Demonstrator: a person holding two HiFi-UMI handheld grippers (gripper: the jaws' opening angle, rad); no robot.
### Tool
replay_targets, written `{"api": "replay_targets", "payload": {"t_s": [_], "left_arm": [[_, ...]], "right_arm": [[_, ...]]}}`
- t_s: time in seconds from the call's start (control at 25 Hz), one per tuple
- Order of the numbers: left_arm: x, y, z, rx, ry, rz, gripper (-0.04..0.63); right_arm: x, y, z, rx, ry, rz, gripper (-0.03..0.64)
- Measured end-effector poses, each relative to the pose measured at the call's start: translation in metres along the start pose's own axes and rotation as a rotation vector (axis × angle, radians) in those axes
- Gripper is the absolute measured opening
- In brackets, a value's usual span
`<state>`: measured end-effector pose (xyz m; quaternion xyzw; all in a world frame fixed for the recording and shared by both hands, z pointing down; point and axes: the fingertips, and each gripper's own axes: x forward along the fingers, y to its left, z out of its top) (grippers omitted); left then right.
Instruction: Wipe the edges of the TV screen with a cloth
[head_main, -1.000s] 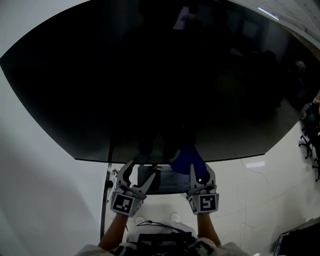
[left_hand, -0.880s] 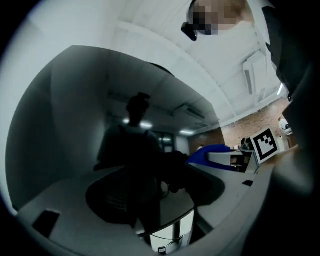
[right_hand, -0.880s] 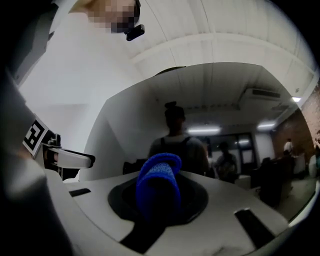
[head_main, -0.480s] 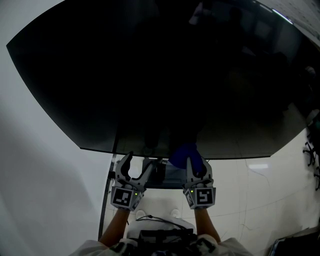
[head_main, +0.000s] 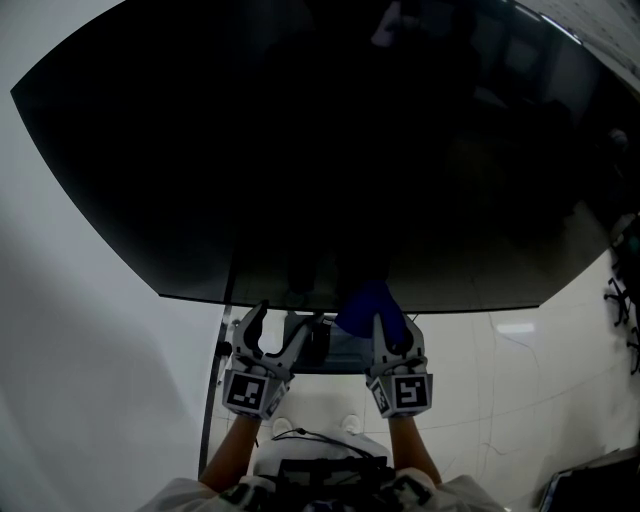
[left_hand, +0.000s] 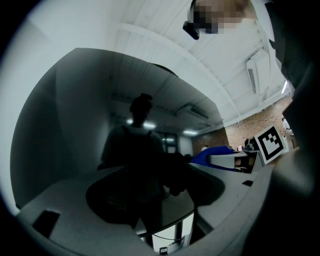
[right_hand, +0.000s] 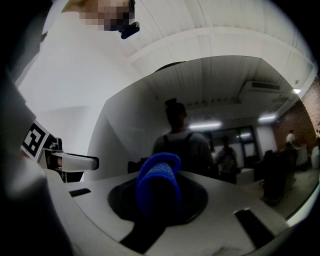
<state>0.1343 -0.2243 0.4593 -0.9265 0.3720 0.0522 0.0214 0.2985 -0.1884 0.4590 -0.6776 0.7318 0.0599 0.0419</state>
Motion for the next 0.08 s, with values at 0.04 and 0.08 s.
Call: {"api": "replay_targets", "payload": {"t_s": [0.04, 0.08], "left_arm": [[-0.0012, -0.0007, -0.0006, -0.002, 0.002, -0.001, 0.307], [-0.0023, -0.0013, -0.0013, -0.003, 0.003, -0.002, 0.307]], "right_arm": [[-0.0017, -0.0012, -0.0017, -0.006, -0.007, -0.002, 0.071], [-0.0034, -0.0027, -0.0036, -0.014, -0.015, -0.005, 0.071]]}}
